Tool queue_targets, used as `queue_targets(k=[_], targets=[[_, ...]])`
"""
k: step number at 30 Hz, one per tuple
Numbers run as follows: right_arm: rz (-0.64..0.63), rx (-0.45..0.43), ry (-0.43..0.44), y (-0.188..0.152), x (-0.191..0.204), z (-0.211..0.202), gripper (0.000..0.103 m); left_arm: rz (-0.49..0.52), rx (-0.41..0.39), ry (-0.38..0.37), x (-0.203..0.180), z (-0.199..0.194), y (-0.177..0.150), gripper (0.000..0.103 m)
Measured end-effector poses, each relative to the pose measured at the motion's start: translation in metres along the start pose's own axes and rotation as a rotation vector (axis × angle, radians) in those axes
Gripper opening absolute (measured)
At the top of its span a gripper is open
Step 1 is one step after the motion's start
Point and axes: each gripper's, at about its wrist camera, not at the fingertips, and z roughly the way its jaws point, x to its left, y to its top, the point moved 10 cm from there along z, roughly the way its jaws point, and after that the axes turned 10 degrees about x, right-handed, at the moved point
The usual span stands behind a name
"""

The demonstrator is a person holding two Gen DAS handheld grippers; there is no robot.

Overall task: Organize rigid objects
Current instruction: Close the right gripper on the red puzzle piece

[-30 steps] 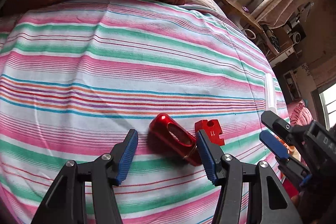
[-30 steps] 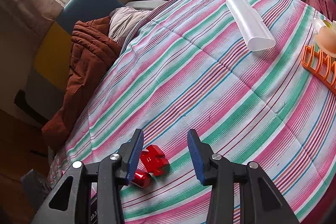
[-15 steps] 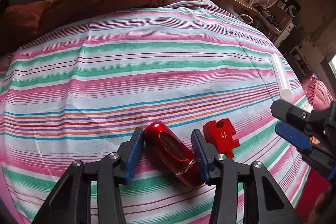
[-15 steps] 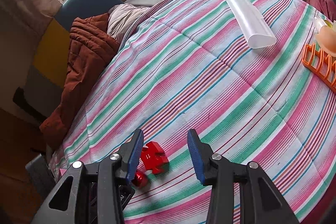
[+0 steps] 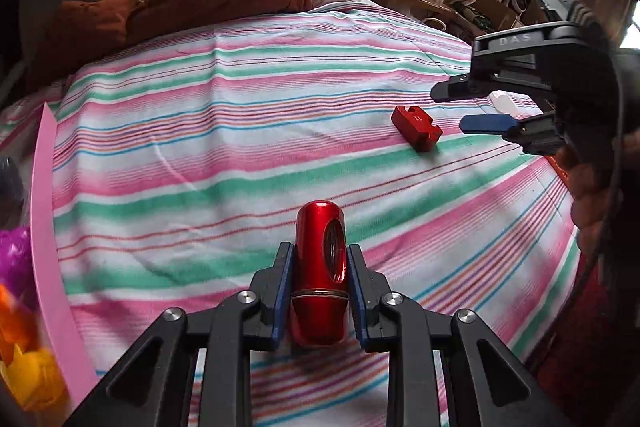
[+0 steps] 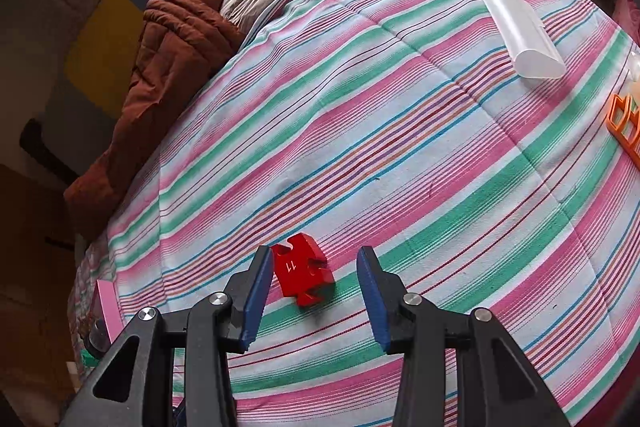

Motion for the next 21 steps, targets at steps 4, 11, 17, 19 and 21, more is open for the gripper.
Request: queue_targets(k=[4, 11, 17, 19, 21], targets=[[-0.069, 0.034, -0.060, -0.004, 0.010, 0.011, 0.047, -0.009, -0.012, -0.016, 0.005, -0.007, -0.011, 0.026], [-0.257, 0.087, -0.216, 0.002, 0.027, 0.044, 0.054, -0.033, -0.014, -0.054, 0.007, -0.006, -0.013, 0.028], [-0.494, 0.068, -0.365, -0.018, 0.044, 0.051, 0.033, -0.081, 0.004, -0.116, 0.011, -0.004, -0.010, 0.028], [-0.468, 0.079, -0.336, -0.016, 0.043, 0.052, 0.034, -0.086, 0.013, -0.121, 0.011, -0.003, -0.007, 0.028], [-0.441, 0.088, -0.300, -0.014, 0.041, 0.054, 0.035, -0.082, 0.019, -0.113, 0.010, -0.002, -0.004, 0.028]])
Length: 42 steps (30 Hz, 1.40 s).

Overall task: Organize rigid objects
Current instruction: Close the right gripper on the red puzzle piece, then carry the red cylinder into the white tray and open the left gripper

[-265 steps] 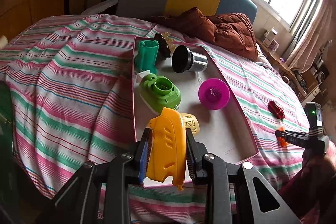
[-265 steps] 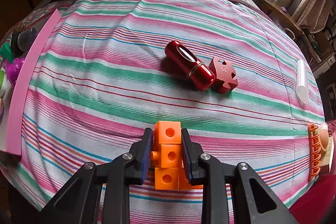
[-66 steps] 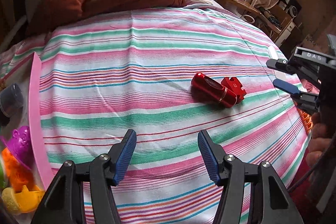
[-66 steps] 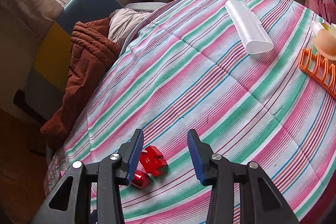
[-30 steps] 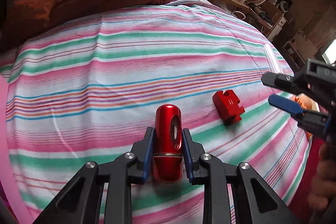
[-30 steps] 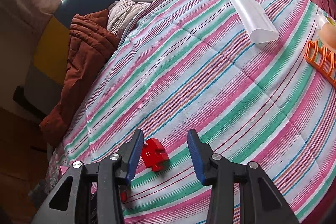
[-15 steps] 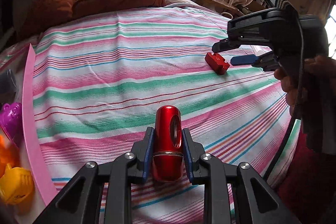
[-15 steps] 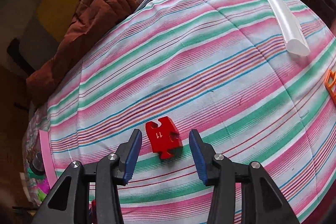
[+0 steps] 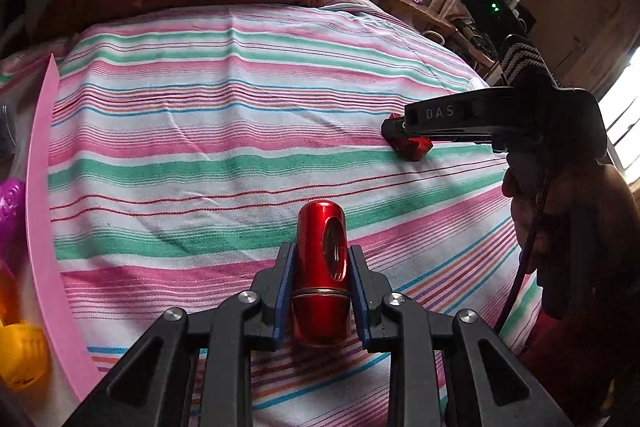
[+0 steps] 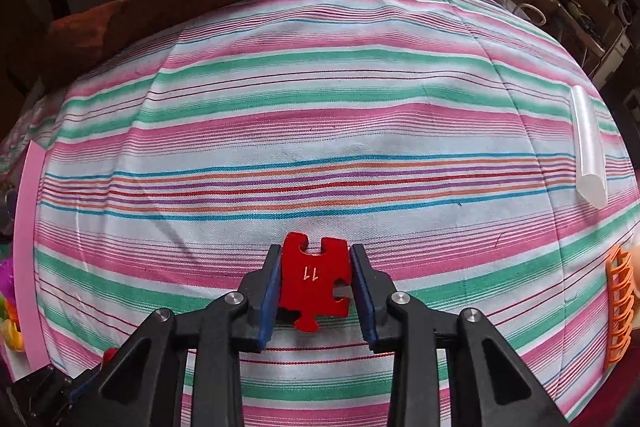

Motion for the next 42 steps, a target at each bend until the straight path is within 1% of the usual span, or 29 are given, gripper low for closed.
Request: queue_targets(k=[3, 6, 8, 10, 12, 16, 19, 22, 24, 30, 37, 42], targets=[[-0.030, -0.014, -0.016, 0.001, 0.002, 0.000, 0.035, 0.011, -0.001, 0.032, -0.002, 0.004, 0.007, 0.028], [-0.056, -0.026, -0.034, 0.001, 0.005, 0.000, 0.035, 0.050, -0.023, 0.092, -0.006, 0.003, 0.006, 0.026], [-0.085, -0.038, -0.051, 0.000, 0.009, -0.001, 0.034, 0.046, -0.037, 0.126, -0.007, 0.001, 0.004, 0.026], [-0.107, -0.049, -0.067, -0.001, 0.013, -0.001, 0.034, 0.024, -0.042, 0.132, -0.005, -0.004, -0.002, 0.026], [-0.106, -0.053, -0.067, 0.002, 0.010, 0.000, 0.034, 0.020, -0.052, 0.148, -0.003, -0.013, -0.006, 0.026], [-0.079, -0.053, -0.039, 0.001, 0.009, -0.002, 0.034, 0.026, -0.105, 0.177, 0.000, -0.041, -0.008, 0.026], [-0.100, -0.072, -0.060, 0.002, 0.011, -0.001, 0.034, 0.024, -0.144, 0.204, 0.002, -0.061, -0.005, 0.026], [-0.120, -0.086, -0.078, 0.002, 0.014, -0.002, 0.034, 0.009, -0.178, 0.217, 0.007, -0.081, -0.008, 0.026], [-0.119, -0.087, -0.077, 0.002, 0.014, -0.003, 0.034, -0.004, -0.192, 0.221, 0.012, -0.090, -0.009, 0.026], [-0.148, -0.097, -0.111, 0.001, 0.016, -0.004, 0.033, -0.054, -0.228, 0.239, 0.032, -0.117, -0.020, 0.026], [-0.143, -0.098, -0.106, 0.002, 0.014, -0.004, 0.033, -0.107, -0.254, 0.270, 0.060, -0.138, -0.033, 0.026], [-0.151, -0.106, -0.118, 0.001, 0.016, -0.004, 0.033, -0.149, -0.266, 0.284, 0.080, -0.148, -0.045, 0.026]])
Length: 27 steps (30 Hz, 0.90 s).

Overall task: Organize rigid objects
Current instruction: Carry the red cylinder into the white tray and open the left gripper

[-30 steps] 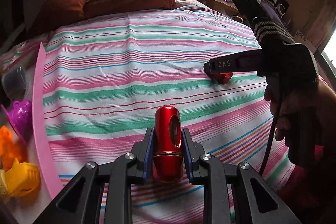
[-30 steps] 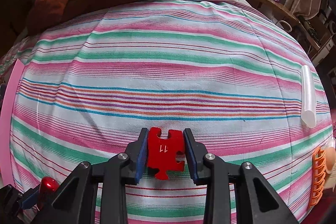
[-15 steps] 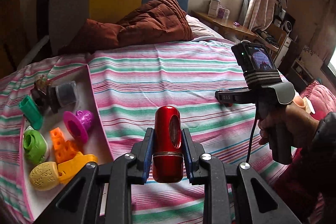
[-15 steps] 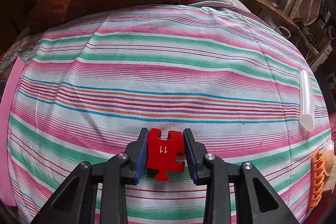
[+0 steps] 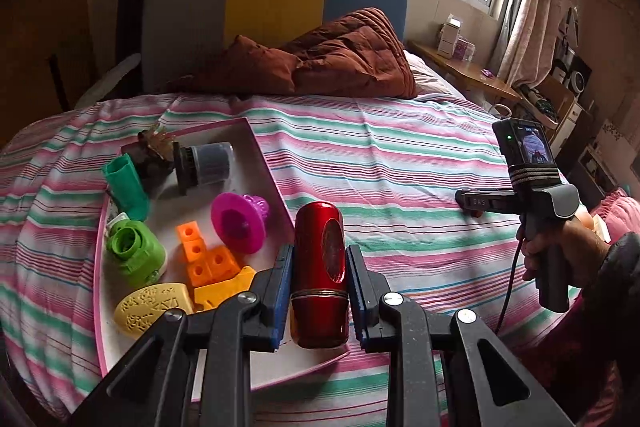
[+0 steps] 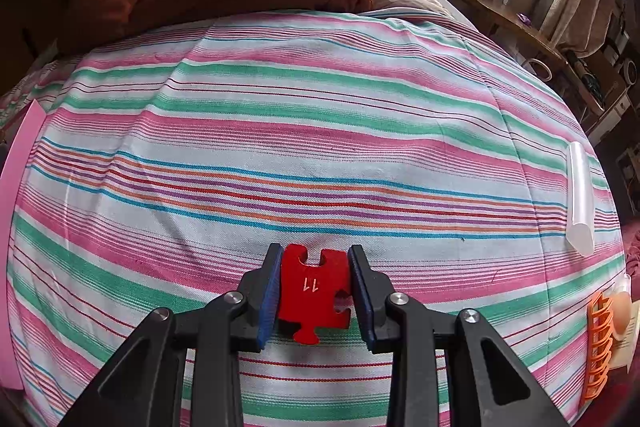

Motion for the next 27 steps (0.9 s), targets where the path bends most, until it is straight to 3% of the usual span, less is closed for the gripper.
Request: queue_targets(k=[7, 16, 20, 27], targets=[[-0.009, -0.008, -0.016, 0.000, 0.002, 0.000, 0.033, -0.098, 0.009, 0.014, 0.046, -0.008, -0.015, 0.026], [-0.035, -0.011, -0.046, 0.002, 0.005, 0.000, 0.032, -0.307, 0.045, 0.002, 0.126, -0.017, -0.058, 0.026], [-0.042, -0.011, -0.054, 0.002, 0.004, 0.000, 0.032, -0.294, 0.063, -0.023, 0.119, -0.008, -0.062, 0.026], [-0.050, -0.013, -0.065, 0.002, 0.004, 0.000, 0.032, -0.164, 0.123, -0.039, 0.089, 0.030, -0.054, 0.026]])
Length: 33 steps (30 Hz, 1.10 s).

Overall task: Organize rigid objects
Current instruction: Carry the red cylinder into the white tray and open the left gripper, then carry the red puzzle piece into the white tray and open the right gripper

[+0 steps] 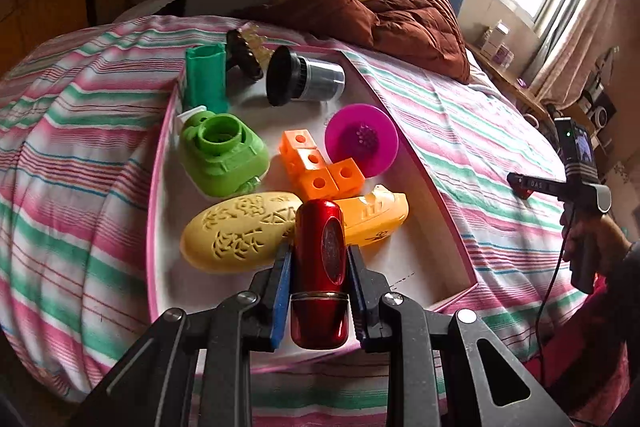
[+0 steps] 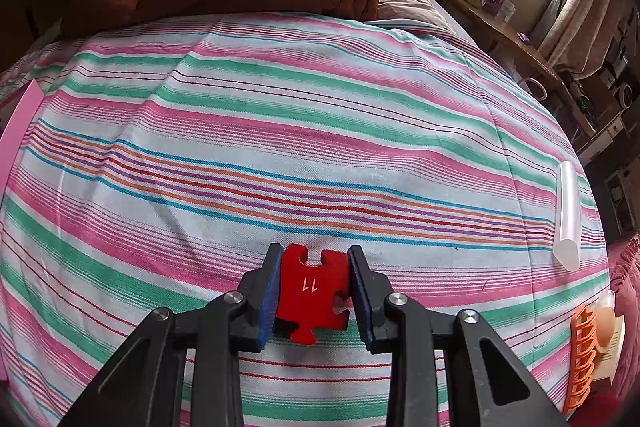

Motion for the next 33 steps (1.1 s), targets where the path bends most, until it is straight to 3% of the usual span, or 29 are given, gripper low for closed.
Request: queue_targets(k=[5, 10, 17, 21, 27, 33], targets=[[-0.005, 0.000, -0.003, 0.001, 0.000, 0.000, 0.032, 0.006, 0.012, 0.058, 0.008, 0.014, 0.008, 0.026], [-0.005, 0.000, -0.004, 0.001, 0.000, 0.001, 0.032, -0.035, -0.016, 0.018, 0.013, 0.000, 0.008, 0.031], [-0.010, -0.004, -0.019, 0.001, 0.002, 0.002, 0.032, -0.060, -0.103, 0.138, 0.022, -0.036, 0.011, 0.046], [-0.007, 0.001, -0.025, 0.000, 0.003, 0.001, 0.032, -0.061, -0.142, 0.193, 0.030, -0.056, 0.014, 0.047], [0.001, 0.032, 0.056, -0.006, 0.020, -0.006, 0.032, -0.051, -0.184, 0.221, 0.034, -0.074, 0.017, 0.051], [-0.042, 0.035, 0.194, -0.013, 0.073, -0.028, 0.032, -0.079, -0.193, 0.225, 0.042, -0.079, 0.016, 0.053]])
